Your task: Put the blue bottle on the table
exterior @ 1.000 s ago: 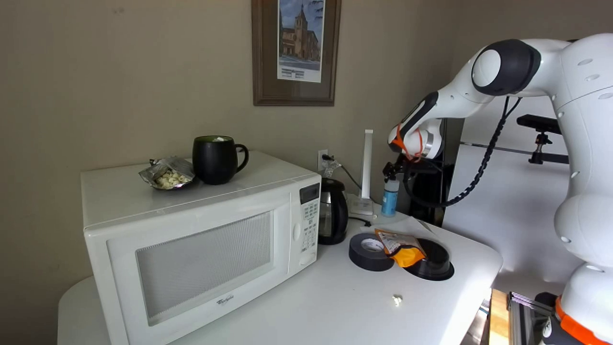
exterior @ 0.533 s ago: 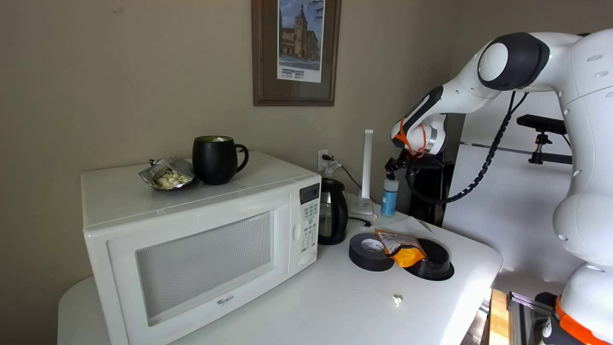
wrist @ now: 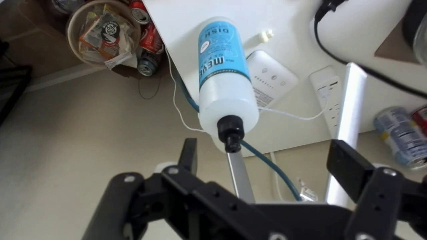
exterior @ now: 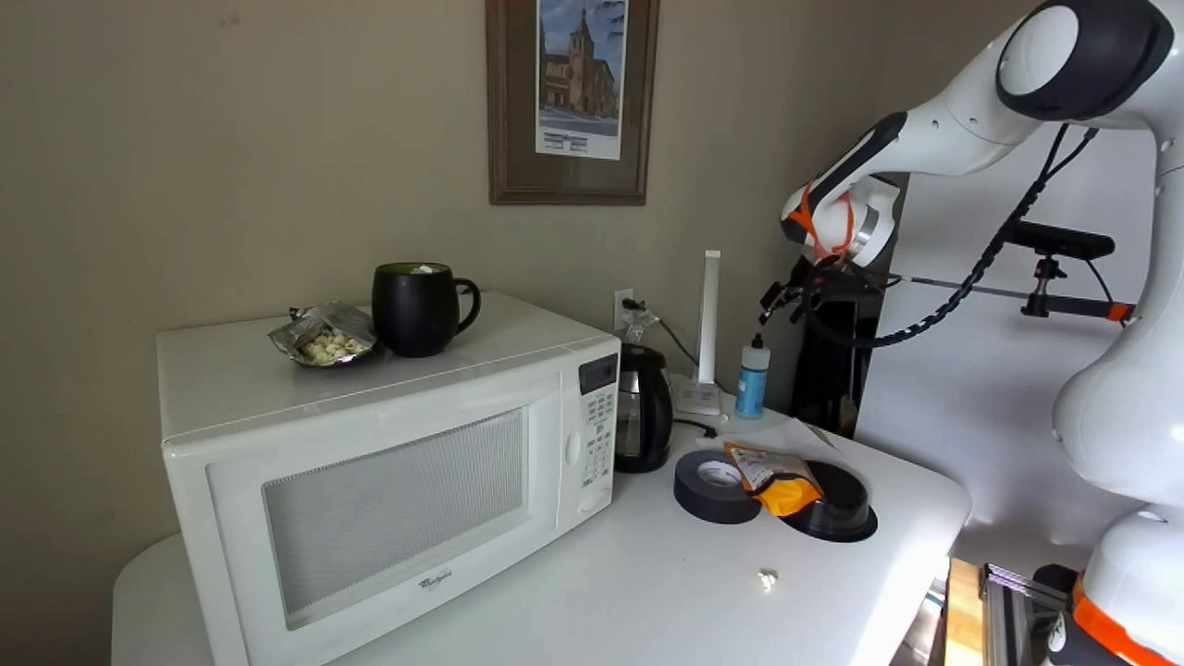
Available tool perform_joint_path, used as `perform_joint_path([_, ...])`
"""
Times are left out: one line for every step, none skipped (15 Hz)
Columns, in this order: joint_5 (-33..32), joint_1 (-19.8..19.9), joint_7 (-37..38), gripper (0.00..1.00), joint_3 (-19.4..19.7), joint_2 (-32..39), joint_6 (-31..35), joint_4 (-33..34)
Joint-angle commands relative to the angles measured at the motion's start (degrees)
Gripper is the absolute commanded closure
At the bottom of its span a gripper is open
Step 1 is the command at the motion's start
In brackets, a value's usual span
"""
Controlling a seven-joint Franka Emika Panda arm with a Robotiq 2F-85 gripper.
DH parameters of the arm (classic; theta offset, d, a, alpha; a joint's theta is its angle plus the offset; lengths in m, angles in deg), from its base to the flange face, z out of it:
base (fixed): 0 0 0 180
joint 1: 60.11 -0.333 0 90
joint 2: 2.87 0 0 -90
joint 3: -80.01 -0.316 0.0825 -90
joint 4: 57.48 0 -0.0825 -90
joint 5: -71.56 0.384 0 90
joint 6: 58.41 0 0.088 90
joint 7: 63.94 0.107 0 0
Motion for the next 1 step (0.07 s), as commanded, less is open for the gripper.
perform_joint_path([1.3, -4.1, -4.3, 0.0, 5.1, -2.0, -1.4, -1.7])
